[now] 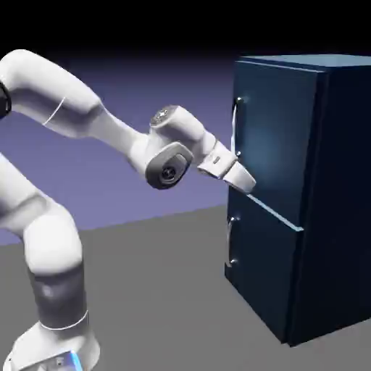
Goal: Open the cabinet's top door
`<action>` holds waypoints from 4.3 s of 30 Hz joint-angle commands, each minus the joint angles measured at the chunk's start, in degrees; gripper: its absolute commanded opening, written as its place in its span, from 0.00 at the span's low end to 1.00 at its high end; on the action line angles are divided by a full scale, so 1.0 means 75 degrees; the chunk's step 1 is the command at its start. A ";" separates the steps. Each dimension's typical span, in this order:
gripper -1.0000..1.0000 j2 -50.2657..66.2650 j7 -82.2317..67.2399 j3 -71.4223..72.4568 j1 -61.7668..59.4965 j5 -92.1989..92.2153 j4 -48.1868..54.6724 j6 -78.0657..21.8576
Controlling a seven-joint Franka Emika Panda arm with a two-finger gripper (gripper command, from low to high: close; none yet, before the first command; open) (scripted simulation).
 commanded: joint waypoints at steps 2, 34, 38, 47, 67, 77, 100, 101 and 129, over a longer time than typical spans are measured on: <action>0.50 -0.0154 0.0372 0.0259 -0.0182 0.0665 0.0051 -0.0035; 0.50 -0.2624 0.6315 0.4399 -0.3100 1.1298 0.0865 -0.0599; 0.50 -0.2933 0.7057 0.4916 -0.3465 1.2628 0.0966 -0.0670; 0.50 -0.3627 0.8729 0.6081 -0.4285 1.5618 0.1195 -0.0828; 0.00 -0.4067 1.0628 0.7913 -0.6684 1.9826 0.2239 -0.1543; 0.00 -0.4440 1.0688 0.5544 -0.4423 1.7837 0.0118 -0.3597; 0.00 -0.4694 1.0800 -0.0825 -0.3726 1.1103 -0.1279 -0.8737; 0.00 -0.4553 1.0744 -0.1101 -0.3740 1.0815 -0.1200 -0.8987; 0.00 0.2667 0.7609 -0.8035 0.0104 0.6203 0.5121 -1.7078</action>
